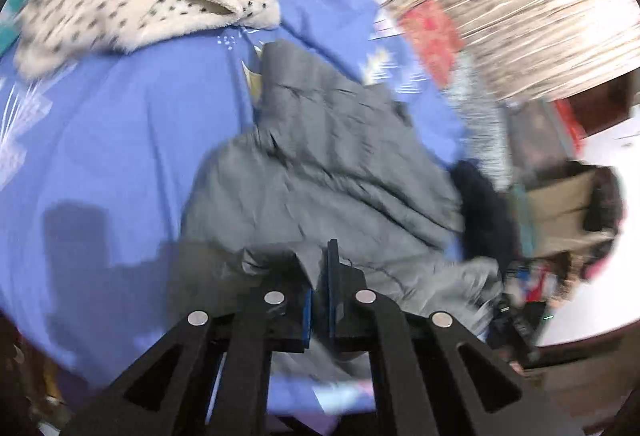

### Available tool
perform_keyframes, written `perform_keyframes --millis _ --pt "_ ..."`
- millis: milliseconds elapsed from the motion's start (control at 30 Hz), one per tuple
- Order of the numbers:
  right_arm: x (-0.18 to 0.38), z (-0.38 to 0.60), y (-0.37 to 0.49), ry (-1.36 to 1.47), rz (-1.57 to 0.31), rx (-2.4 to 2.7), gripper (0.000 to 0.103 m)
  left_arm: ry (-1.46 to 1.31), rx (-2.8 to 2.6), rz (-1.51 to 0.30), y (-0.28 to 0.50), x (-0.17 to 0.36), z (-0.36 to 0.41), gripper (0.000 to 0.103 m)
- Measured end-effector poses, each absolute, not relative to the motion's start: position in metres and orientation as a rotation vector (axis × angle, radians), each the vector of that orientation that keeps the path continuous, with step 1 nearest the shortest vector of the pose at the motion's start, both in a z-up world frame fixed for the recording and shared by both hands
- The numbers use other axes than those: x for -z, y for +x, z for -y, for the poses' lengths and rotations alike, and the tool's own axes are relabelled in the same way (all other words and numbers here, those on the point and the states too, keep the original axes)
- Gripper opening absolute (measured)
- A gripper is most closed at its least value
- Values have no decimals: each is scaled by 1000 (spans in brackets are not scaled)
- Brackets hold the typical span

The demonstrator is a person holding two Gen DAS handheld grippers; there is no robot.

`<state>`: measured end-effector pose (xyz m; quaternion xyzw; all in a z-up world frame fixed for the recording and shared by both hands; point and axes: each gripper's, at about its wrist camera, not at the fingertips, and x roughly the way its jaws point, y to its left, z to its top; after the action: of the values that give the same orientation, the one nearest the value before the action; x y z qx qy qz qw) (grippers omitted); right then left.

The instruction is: Fold large clothes

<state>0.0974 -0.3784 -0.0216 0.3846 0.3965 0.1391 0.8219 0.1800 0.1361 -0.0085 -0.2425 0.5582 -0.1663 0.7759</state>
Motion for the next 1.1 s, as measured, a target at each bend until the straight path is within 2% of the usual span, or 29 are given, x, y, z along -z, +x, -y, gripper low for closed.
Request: perform_keyframes --millis 67,100,167,233,333,400,467,567,667,833,933,1000,1100 --pt "50 386 140 818 -925 -170 6 -454 305 -1281 216 35 -121 35" --pt "65 387 154 840 -950 -132 16 -419 264 -1332 234 53 -114 35" --pt "92 389 174 869 -1010 -64 28 -366 199 -1419 255 84 -107 36" --pt "104 396 175 960 -982 -67 29 -373 194 -1478 266 108 -103 36" --pt "92 405 159 969 -899 -44 33 -378 208 -1460 262 103 -105 36" --pt "66 407 141 893 -799 -12 43 -388 244 -1438 249 88 -114 39" --pt "31 397 129 764 -717 -1 44 -390 263 -1415 236 74 -124 43" --pt "-9 342 141 500 -697 -104 44 -386 290 -1386 218 53 -140 52" --pt "-16 272 169 353 -743 -256 44 -372 278 -1359 212 41 -152 57" --pt "31 201 207 238 -880 -352 44 -419 301 -1236 196 3 -151 57" --pt "71 194 215 275 -997 -326 44 -311 418 -1159 194 -12 -96 57" --pt "100 197 202 390 -1077 -343 44 -193 504 -1154 190 -4 -51 57" --pt "103 202 173 375 -1058 -373 44 -23 473 -1152 184 24 -19 57"
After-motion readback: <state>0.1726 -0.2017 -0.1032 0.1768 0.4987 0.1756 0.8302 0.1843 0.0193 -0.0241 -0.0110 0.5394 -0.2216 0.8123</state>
